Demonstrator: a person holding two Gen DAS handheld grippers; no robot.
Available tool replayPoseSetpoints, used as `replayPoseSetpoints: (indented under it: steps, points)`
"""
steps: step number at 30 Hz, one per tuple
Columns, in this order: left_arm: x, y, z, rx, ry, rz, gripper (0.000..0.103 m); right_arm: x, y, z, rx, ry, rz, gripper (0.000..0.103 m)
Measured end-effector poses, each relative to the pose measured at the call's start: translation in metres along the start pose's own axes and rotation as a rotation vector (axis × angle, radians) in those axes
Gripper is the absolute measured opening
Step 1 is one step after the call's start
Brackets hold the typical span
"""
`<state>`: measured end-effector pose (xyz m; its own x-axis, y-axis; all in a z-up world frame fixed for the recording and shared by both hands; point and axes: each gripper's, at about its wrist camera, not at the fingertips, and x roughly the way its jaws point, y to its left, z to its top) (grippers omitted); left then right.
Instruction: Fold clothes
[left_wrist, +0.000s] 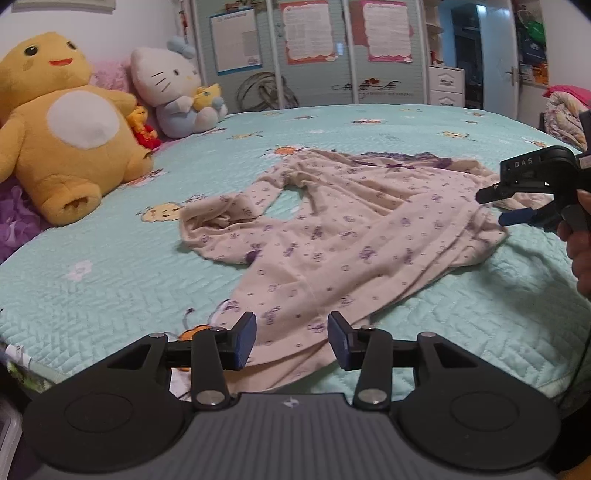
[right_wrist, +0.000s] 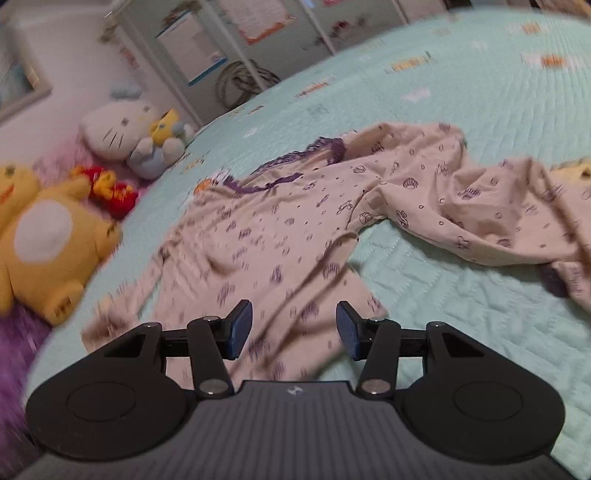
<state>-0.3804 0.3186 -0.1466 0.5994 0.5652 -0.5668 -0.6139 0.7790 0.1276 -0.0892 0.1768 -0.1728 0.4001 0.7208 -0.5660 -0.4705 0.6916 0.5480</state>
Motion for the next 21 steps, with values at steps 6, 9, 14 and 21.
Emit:
replayPoseSetpoints:
  steps: [6,9,14,21]
  points:
    - [0.006,0.014,-0.003,-0.043,0.036,0.024,0.048,0.036,-0.022,0.015,0.18,0.057,0.015,0.017]
    - [0.005,0.018,-0.003,-0.056,0.032,0.024,0.048,0.035,-0.024,0.014,0.197,0.051,0.039,0.003]
    - [-0.002,0.026,0.002,-0.068,0.007,0.034,0.048,-0.043,0.001,0.004,0.001,-0.099,0.08,0.002]
    - [-0.01,0.04,0.003,-0.119,-0.003,0.021,0.051,-0.179,-0.008,-0.037,-0.111,-0.23,0.042,0.002]
